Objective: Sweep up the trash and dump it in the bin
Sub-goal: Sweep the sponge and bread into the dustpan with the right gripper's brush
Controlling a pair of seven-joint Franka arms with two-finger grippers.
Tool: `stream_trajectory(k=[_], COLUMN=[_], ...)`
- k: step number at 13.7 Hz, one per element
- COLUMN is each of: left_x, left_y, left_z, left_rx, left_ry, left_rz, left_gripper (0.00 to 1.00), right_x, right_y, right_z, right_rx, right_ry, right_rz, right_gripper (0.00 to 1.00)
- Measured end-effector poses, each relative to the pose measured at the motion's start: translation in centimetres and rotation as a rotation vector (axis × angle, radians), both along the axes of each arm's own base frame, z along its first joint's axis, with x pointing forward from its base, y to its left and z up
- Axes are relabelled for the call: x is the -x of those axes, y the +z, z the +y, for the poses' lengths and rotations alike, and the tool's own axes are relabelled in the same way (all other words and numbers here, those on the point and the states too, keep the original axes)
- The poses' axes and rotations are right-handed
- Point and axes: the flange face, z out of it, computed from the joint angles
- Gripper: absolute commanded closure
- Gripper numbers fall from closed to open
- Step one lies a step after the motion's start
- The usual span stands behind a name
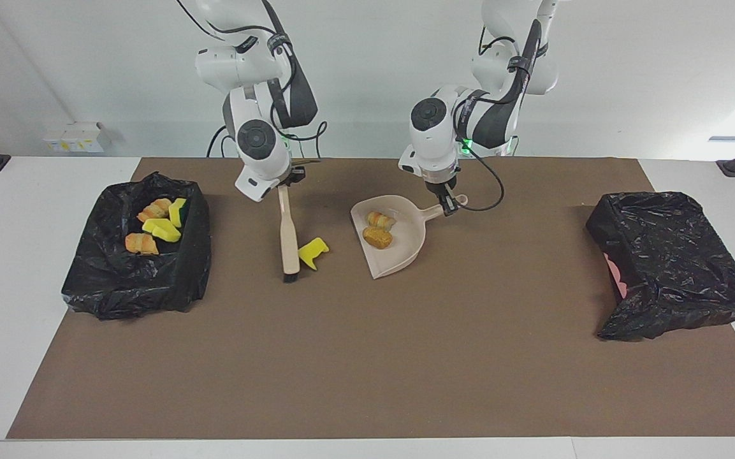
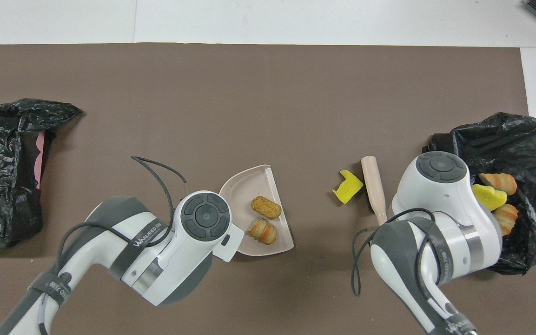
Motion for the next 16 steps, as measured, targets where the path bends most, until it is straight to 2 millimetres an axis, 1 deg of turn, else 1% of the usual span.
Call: stream_trajectory(k=[2,3,4,6,7,9,11,13,15,16], left_x=[0.1,0.1,0.1,0.2,0.2,-0.1,-1.6,-3.3,-4.8,-5.7], left_y=[-0.1,-0.2,-0.2,-0.5,-0.7,-0.9,-0.9,-1.1,-1.1,-0.8], left_z=[0.1,0.1,0.1,0.3,0.4,1.1,2.6,4.7,6.4,7.3], left_rx=[-0.002,-0.002,-0.002,0.004,0.011,0.025,0.05,0.07,0.084,0.092], left_ry=[0.0,0.0,0.0,0.0,-0.001,-0.003,-0.013,-0.01,-0.014,-0.011], left_rz=[0.002,0.003,0.003,-0.003,-0.009,-0.018,-0.031,-0.04,-0.044,-0.046], left_gripper=[1.0,1.0,1.0,1.0,1.0,1.0,1.0,1.0,1.0,1.0], right_x=[2.7,4.0,5.1,6.3,6.2,5.6,4.6,3.9,4.1,4.5], right_y=[0.9,1.5,2.0,2.7,2.9,3.4,4.5,5.7,6.6,7.1], right_z=[5.3,7.4,9.0,10.5,10.6,9.9,8.4,7.5,7.7,8.1], right_rx=[-0.077,-0.11,-0.129,-0.154,-0.16,-0.162,-0.159,-0.158,-0.148,-0.13], right_ry=[0.052,0.076,0.1,0.121,0.119,0.101,0.072,0.055,0.033,0.008], right_rz=[0.016,0.021,0.022,0.022,0.02,0.024,0.051,0.065,0.052,0.042], right_gripper=[1.0,1.0,1.0,1.0,1.0,1.0,1.0,1.0,1.0,1.0])
